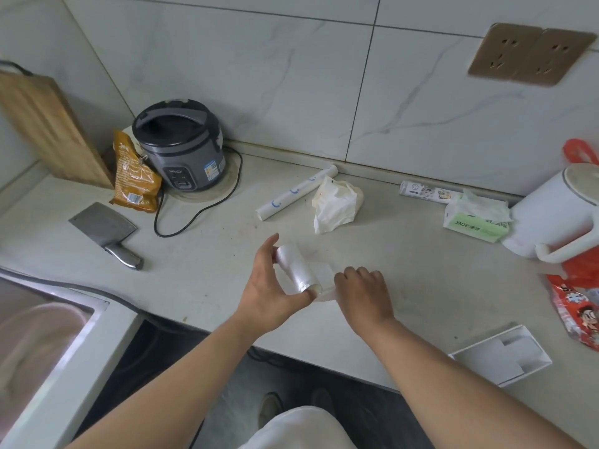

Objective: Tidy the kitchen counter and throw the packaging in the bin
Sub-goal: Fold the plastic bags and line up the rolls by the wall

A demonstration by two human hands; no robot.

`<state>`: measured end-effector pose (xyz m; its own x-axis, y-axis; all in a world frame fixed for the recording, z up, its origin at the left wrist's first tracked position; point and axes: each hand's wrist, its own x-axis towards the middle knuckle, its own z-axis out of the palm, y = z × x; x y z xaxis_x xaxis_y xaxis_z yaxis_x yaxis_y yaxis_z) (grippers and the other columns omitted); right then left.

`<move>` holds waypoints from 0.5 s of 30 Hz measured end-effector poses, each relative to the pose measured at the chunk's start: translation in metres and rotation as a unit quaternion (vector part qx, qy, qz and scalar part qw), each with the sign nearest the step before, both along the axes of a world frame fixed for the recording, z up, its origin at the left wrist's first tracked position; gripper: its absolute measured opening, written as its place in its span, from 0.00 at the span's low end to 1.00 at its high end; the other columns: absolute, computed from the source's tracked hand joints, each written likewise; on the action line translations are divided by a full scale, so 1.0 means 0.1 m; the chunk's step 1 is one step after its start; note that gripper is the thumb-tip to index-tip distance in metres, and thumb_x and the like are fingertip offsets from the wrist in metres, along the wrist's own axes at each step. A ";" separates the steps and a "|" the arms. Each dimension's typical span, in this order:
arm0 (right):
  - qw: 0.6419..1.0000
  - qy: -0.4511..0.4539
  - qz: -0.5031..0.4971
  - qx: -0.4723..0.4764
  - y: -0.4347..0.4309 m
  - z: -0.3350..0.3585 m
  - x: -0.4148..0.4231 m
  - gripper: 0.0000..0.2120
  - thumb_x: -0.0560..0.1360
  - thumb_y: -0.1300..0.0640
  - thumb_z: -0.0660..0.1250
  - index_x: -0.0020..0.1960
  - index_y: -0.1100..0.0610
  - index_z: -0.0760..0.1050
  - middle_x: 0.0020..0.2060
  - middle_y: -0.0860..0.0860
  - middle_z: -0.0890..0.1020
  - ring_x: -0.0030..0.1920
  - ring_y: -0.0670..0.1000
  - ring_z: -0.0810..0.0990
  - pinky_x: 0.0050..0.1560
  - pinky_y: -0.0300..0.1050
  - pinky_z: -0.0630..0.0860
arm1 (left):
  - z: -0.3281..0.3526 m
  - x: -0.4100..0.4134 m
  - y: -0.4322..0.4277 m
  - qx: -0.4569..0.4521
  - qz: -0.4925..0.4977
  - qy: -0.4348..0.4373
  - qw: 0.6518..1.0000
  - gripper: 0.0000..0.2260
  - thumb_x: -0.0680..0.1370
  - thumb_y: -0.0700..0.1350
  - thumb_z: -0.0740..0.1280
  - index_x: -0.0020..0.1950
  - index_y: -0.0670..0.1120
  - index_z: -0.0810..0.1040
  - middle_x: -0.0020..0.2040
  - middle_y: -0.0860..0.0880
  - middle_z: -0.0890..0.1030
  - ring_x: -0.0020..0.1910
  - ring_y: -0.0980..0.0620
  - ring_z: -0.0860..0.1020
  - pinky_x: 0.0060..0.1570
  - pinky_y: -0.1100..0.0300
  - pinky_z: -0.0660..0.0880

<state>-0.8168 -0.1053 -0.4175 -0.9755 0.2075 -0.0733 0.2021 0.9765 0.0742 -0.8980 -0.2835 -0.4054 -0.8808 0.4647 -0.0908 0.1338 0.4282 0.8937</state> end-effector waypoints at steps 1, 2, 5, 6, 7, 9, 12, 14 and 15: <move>1.000 0.021 0.000 0.006 0.05 0.03 0.00 0.17 0.54 0.71 0.77 0.34 0.57 0.75 0.30 0.54 0.76 0.29 0.58 0.76 0.31 0.48 0.69 | -0.03 0.00 -0.01 -0.015 -0.006 0.001 1.000 0.51 0.60 0.65 0.79 0.74 0.64 0.50 0.62 0.62 0.68 0.65 0.59 0.69 0.62 0.61 0.69; 1.000 0.029 -0.001 0.010 0.10 0.04 0.00 0.17 0.53 0.72 0.76 0.34 0.57 0.74 0.30 0.54 0.76 0.29 0.58 0.76 0.31 0.48 0.69 | -0.06 0.00 -0.01 -0.029 -0.012 0.002 0.999 0.52 0.60 0.65 0.78 0.74 0.64 0.50 0.62 0.62 0.68 0.65 0.59 0.69 0.62 0.60 0.69; 1.000 0.011 -0.006 0.028 0.24 0.07 0.00 0.16 0.56 0.71 0.76 0.38 0.57 0.76 0.34 0.55 0.77 0.34 0.59 0.77 0.34 0.49 0.69 | -0.13 -0.01 -0.04 -0.074 -0.048 0.007 0.996 0.51 0.59 0.65 0.78 0.74 0.66 0.50 0.64 0.60 0.67 0.65 0.58 0.69 0.62 0.59 0.71; 0.999 0.004 -0.008 0.032 0.27 0.06 0.01 0.17 0.57 0.70 0.76 0.39 0.57 0.76 0.36 0.55 0.77 0.36 0.59 0.77 0.35 0.50 0.69 | -0.14 -0.01 -0.04 -0.096 -0.070 0.014 0.993 0.52 0.59 0.65 0.78 0.73 0.66 0.49 0.65 0.61 0.66 0.65 0.57 0.69 0.63 0.57 0.71; 0.999 0.005 -0.010 0.035 0.31 0.06 0.01 0.17 0.57 0.70 0.76 0.40 0.57 0.76 0.37 0.55 0.77 0.37 0.59 0.77 0.36 0.50 0.69 | -0.15 -0.02 -0.05 -0.123 -0.093 0.025 0.988 0.53 0.58 0.65 0.77 0.74 0.65 0.48 0.66 0.61 0.65 0.65 0.56 0.69 0.64 0.55 0.71; 0.999 0.017 -0.011 0.042 0.36 0.03 0.02 0.16 0.58 0.70 0.75 0.41 0.56 0.76 0.38 0.55 0.77 0.39 0.59 0.77 0.37 0.51 0.69 | -0.18 -0.02 -0.05 -0.185 -0.138 0.062 0.971 0.54 0.57 0.66 0.76 0.75 0.62 0.47 0.69 0.59 0.63 0.66 0.53 0.68 0.66 0.53 0.70; 0.999 0.020 0.002 0.047 0.37 -0.04 0.04 0.16 0.60 0.71 0.72 0.42 0.56 0.76 0.38 0.55 0.77 0.40 0.59 0.76 0.38 0.52 0.69 | -0.25 0.00 -0.04 -0.252 -0.184 0.144 0.939 0.54 0.59 0.67 0.72 0.77 0.57 0.46 0.71 0.55 0.62 0.67 0.51 0.66 0.68 0.54 0.63; 0.999 0.017 0.018 0.039 0.36 -0.11 0.06 0.16 0.59 0.72 0.71 0.42 0.56 0.76 0.38 0.55 0.77 0.39 0.59 0.76 0.38 0.52 0.71 | -0.31 0.01 -0.02 -0.292 -0.206 0.190 0.914 0.53 0.59 0.67 0.70 0.77 0.55 0.47 0.71 0.53 0.63 0.68 0.50 0.65 0.69 0.53 0.61; 0.999 0.015 0.032 0.038 0.35 -0.15 0.07 0.16 0.58 0.72 0.71 0.42 0.57 0.76 0.38 0.55 0.77 0.39 0.59 0.76 0.38 0.52 0.72 | -0.36 0.01 -0.01 -0.314 -0.219 0.205 0.901 0.53 0.60 0.66 0.70 0.77 0.54 0.48 0.71 0.52 0.63 0.69 0.49 0.65 0.69 0.52 0.61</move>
